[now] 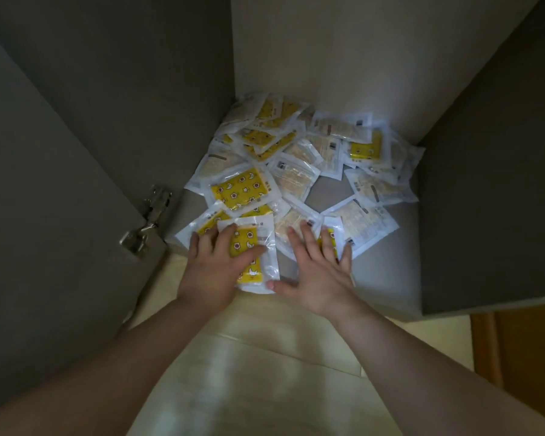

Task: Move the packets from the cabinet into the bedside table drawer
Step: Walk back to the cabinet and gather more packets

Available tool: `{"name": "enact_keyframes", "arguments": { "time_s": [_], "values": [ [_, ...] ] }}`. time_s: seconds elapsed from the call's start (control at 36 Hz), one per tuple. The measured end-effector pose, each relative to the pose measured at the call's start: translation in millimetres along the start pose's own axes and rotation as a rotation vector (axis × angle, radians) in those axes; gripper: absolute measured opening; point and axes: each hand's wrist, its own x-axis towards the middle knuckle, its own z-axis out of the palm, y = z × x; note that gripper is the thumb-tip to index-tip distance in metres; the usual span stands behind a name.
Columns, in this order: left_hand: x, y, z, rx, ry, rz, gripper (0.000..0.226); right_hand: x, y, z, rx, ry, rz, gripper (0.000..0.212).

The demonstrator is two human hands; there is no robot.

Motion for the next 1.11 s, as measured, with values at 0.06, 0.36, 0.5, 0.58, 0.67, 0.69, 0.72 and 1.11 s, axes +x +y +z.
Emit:
{"name": "enact_keyframes", "arguments": {
  "time_s": [0.06,0.36,0.5,0.58,0.67,0.69,0.72,1.11],
  "values": [
    [-4.2,7.3,-1.1,-0.009,0.044,0.01,0.066,-9.9,3.5,1.3,-0.034,0.0,-0.018,0.103],
    [-15.0,10.1,-18.8,-0.081,0.164,0.117,0.052,-28.4,33.9,25.9,-0.17,0.558,-0.176,0.059],
    [-12.7,14.0,-32.2,-0.142,0.204,0.088,0.057,-30.4,31.6,6.0,-0.107,0.592,-0.178,0.045],
    [-11.9,14.2,-36.6,-0.128,0.201,0.079,0.057,-25.7,34.1,-6.2,-0.044,0.149,0.028,0.086],
    [-15.0,14.5,-35.9,-0.096,0.197,0.089,0.056,-18.5,33.2,-9.3,-0.032,-0.035,0.086,0.107],
    [-15.8,14.5,-35.9,-0.087,0.197,0.093,0.056,-17.3,33.4,-8.4,-0.029,-0.053,0.084,0.109],
    [-15.8,14.7,-36.3,-0.081,0.191,0.093,0.056,-17.2,33.7,-7.4,-0.032,-0.06,0.076,0.11],
    [-33.0,9.3,-44.9,-0.561,0.187,-0.051,0.076,-40.1,25.2,31.6,-0.262,0.39,-0.045,0.073]
  ]
}}
